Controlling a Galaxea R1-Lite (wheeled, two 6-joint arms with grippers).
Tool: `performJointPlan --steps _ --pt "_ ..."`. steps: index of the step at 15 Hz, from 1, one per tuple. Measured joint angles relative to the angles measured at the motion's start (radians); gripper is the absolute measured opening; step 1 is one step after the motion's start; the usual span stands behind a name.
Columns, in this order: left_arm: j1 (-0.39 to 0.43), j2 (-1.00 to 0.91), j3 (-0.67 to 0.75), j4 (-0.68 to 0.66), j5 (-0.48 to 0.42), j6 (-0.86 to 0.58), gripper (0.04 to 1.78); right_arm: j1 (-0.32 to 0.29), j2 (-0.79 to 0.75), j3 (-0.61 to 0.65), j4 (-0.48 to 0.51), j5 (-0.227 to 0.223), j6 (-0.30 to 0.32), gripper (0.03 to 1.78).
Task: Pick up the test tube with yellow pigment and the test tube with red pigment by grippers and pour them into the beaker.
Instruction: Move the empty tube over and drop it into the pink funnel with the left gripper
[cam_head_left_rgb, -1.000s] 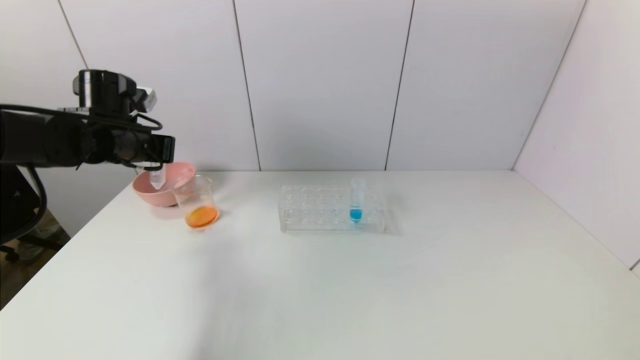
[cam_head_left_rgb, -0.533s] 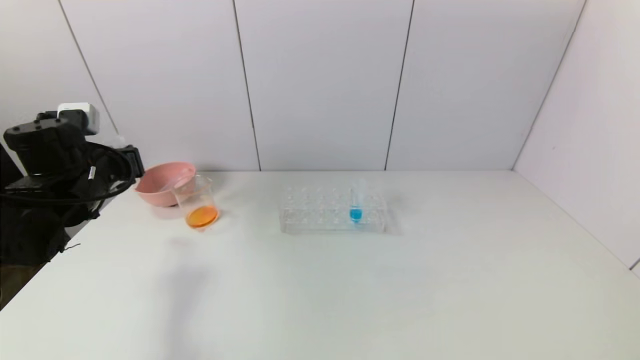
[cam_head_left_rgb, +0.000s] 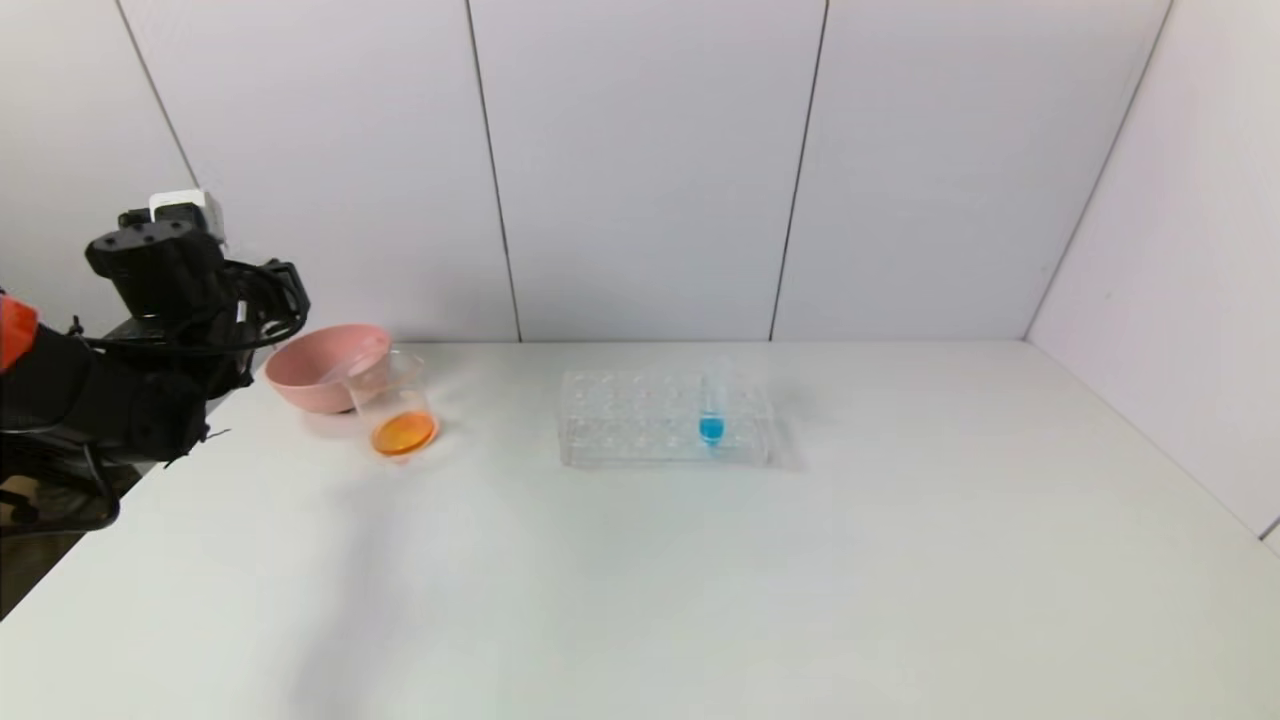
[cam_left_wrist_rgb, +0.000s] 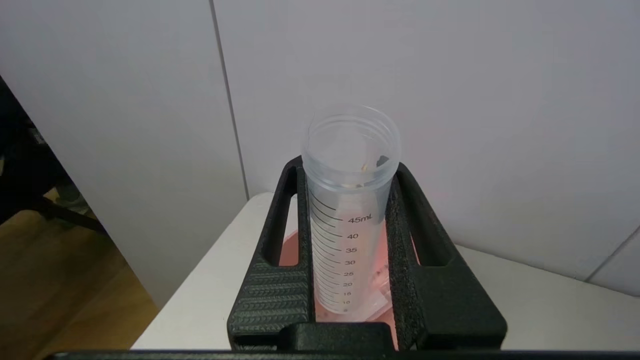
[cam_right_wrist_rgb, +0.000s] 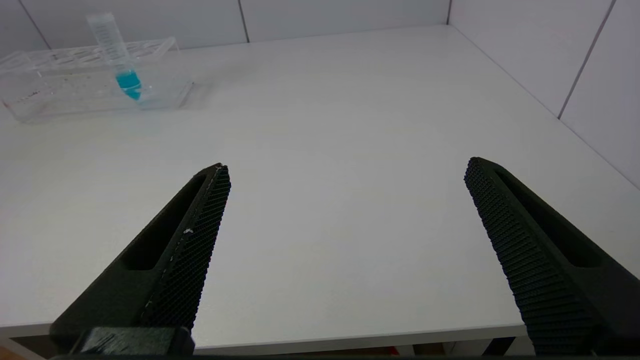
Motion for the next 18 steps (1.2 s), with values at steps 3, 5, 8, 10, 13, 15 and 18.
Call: performJointPlan --steps 3,5,8,10,13,15,18 --pt "0.003 0.101 -0.139 0.102 -0.001 -0.047 0.43 0.0 0.0 0.0 0.0 0.0 0.001 1.71" --pt "0.006 0.15 -0.187 0.112 -0.001 -0.05 0.43 0.0 0.0 0.0 0.0 0.0 0.0 1.71" --pt "0.004 0.196 -0.227 0.113 0.0 -0.048 0.49 0.0 0.0 0.0 0.0 0.0 0.0 1.71" --pt "0.006 0.209 -0.243 0.111 0.001 -0.045 0.63 0.0 0.0 0.0 0.0 0.0 0.0 1.71" --pt "0.004 0.209 -0.247 0.11 0.001 -0.04 1.07 0.0 0.0 0.0 0.0 0.0 0.0 1.71" --pt "0.005 0.2 -0.247 0.109 0.001 -0.039 1.4 0.0 0.0 0.0 0.0 0.0 0.0 1.71" --pt "-0.011 0.146 -0.228 0.113 -0.001 -0.038 1.69 0.0 0.0 0.0 0.0 0.0 0.0 1.71"
